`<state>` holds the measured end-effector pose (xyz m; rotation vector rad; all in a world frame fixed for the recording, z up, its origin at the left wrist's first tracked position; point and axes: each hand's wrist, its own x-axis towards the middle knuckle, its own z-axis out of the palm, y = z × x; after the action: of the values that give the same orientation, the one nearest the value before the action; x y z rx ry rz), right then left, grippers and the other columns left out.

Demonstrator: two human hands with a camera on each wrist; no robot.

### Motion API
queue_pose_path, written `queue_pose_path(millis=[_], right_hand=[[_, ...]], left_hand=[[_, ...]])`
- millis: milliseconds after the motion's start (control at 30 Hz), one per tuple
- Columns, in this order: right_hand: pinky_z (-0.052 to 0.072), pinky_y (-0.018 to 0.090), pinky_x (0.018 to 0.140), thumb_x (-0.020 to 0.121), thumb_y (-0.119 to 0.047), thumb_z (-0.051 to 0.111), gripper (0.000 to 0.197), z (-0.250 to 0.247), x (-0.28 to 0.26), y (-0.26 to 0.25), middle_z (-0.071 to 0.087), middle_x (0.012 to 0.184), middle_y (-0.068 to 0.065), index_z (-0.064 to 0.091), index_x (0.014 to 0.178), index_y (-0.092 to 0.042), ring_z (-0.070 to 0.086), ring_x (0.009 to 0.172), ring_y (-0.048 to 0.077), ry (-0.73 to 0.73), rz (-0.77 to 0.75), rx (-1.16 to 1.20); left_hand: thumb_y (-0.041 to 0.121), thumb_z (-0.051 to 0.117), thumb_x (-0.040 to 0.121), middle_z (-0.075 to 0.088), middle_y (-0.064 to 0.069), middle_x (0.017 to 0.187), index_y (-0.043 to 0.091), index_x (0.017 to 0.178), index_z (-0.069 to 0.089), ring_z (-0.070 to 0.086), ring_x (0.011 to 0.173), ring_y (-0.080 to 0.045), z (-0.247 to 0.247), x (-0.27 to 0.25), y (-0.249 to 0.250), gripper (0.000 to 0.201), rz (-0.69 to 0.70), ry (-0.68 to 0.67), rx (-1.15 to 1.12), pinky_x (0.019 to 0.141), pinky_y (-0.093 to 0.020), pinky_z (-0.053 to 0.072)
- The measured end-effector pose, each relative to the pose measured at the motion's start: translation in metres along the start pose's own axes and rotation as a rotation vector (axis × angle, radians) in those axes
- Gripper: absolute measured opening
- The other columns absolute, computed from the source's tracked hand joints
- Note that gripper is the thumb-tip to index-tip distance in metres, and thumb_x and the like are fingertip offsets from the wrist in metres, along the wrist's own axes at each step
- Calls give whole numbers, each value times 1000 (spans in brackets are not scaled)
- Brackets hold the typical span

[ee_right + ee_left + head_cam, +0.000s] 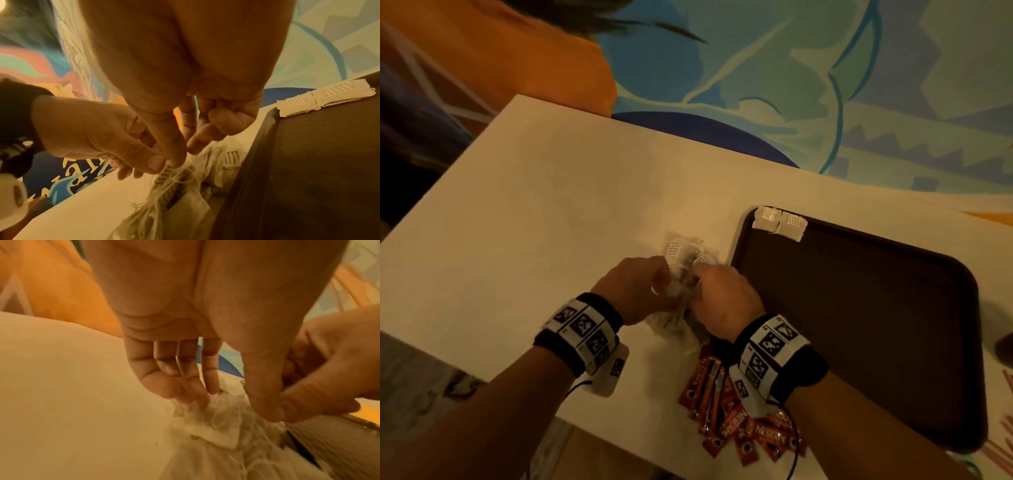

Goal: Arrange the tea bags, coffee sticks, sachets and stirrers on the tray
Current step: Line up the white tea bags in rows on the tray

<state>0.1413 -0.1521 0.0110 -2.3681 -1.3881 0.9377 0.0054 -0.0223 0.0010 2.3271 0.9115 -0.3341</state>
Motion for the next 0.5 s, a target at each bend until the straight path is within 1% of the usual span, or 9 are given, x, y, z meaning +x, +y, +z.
queue_pose_path(millis=[67,100,200,267,300,333,400,433,500], right_hand=[[58,42,81,94,-14,61,25,-1,-1,-2,66,114,5,60,117,-24,66,102,31,17,-5,-13],[58,43,82,93,-13,60,26,-1,-1,-2,66,115,5,61,117,-24,66,102,31,22,-14,-18],[58,44,84,94,-9,59,30,3,-4,-1,64,117,5,62,119,-25,65,105,30,21,-63,-37],[56,42,85,95,-7,59,32,8,-5,0,60,119,5,61,120,-27,61,108,28,24,-108,-60],[55,42,85,95,-7,59,34,10,-4,1,58,119,4,60,121,-28,58,111,27,31,-126,-73],[55,42,86,94,-8,59,35,12,-3,2,56,121,4,60,123,-29,56,113,26,38,-138,-83],[55,43,88,94,-9,60,38,15,0,3,54,124,4,61,125,-30,53,117,26,50,-159,-103],[54,43,89,94,-10,61,38,17,2,4,53,125,4,61,127,-30,52,118,27,54,-168,-121],[53,42,89,95,-12,61,39,19,6,6,52,125,5,61,130,-30,50,118,27,55,-186,-153]], left_hand=[[55,82,74,65,6,91,29,89,59,60,80,-17,9,-1,1,37,-11,24,-9,72,-39,54],[51,82,75,66,5,92,28,90,60,60,79,-18,13,-1,1,35,-10,31,-9,72,-39,54],[29,75,87,69,1,98,22,95,64,61,79,-19,18,-5,-1,15,15,63,4,75,-38,54],[20,69,91,70,1,96,20,97,67,62,80,-20,20,-10,-4,6,30,106,-7,76,-38,54],[18,68,91,70,2,95,20,97,68,62,80,-18,19,-12,-6,6,29,130,-20,75,-37,54],[16,67,91,70,4,93,21,97,70,61,78,-16,17,-14,-8,8,30,155,-35,72,-34,52],[16,67,93,70,7,93,22,100,72,61,76,-13,10,-18,-9,11,29,195,-49,69,-25,46],[18,66,94,70,7,94,22,102,72,63,77,-12,6,-20,-10,11,22,216,-56,69,-24,45],[20,66,96,70,7,95,22,104,72,66,78,-12,0,-25,-12,11,7,252,-106,71,-26,49]])
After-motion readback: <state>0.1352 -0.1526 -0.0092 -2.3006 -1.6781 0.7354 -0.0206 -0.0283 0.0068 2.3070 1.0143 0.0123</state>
